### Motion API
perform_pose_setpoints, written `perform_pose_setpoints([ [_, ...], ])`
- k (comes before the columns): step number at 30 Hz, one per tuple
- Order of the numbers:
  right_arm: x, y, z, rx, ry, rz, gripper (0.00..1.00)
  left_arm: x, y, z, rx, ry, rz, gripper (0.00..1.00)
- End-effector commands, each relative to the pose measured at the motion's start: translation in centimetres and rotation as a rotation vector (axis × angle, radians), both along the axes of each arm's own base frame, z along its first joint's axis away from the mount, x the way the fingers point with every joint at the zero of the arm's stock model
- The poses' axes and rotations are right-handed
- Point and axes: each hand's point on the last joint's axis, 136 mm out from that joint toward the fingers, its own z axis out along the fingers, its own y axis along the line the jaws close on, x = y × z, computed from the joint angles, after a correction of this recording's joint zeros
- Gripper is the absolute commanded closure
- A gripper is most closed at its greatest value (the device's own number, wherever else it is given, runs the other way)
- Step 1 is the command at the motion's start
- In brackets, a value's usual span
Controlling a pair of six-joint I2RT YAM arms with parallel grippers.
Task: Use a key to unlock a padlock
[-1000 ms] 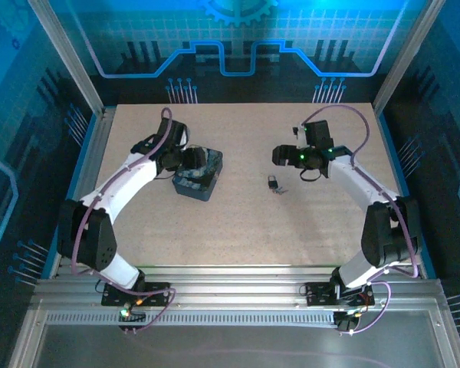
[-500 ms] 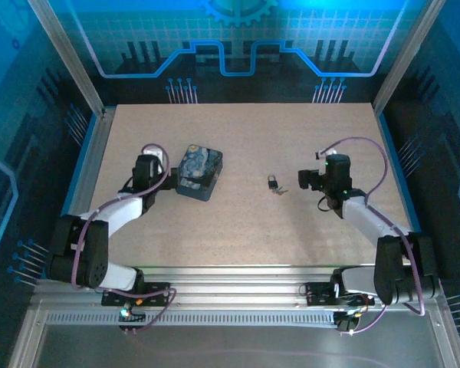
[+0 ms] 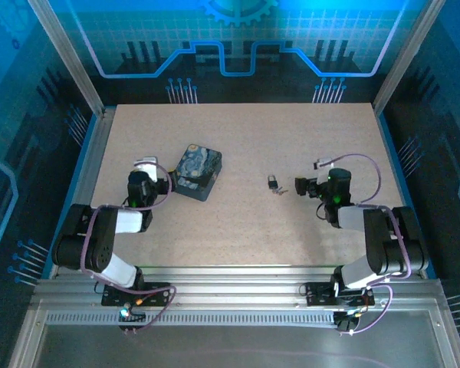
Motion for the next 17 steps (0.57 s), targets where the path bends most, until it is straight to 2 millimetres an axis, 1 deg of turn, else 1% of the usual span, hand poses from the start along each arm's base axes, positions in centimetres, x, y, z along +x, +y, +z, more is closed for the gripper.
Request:
perform_pose_setpoints([
  [1,1.21,0.52,2.54,-0.007,-0.124,0.032,0.0,0.33,0.14,0.36,-0.023,-0.024,-0.024,0.01],
  [17,1.26,0.35,2.48,-0.017,-0.122,0.012,0.0,0.3,-0.04,0.3,-0.018,-0.022,-0.03,0.01],
])
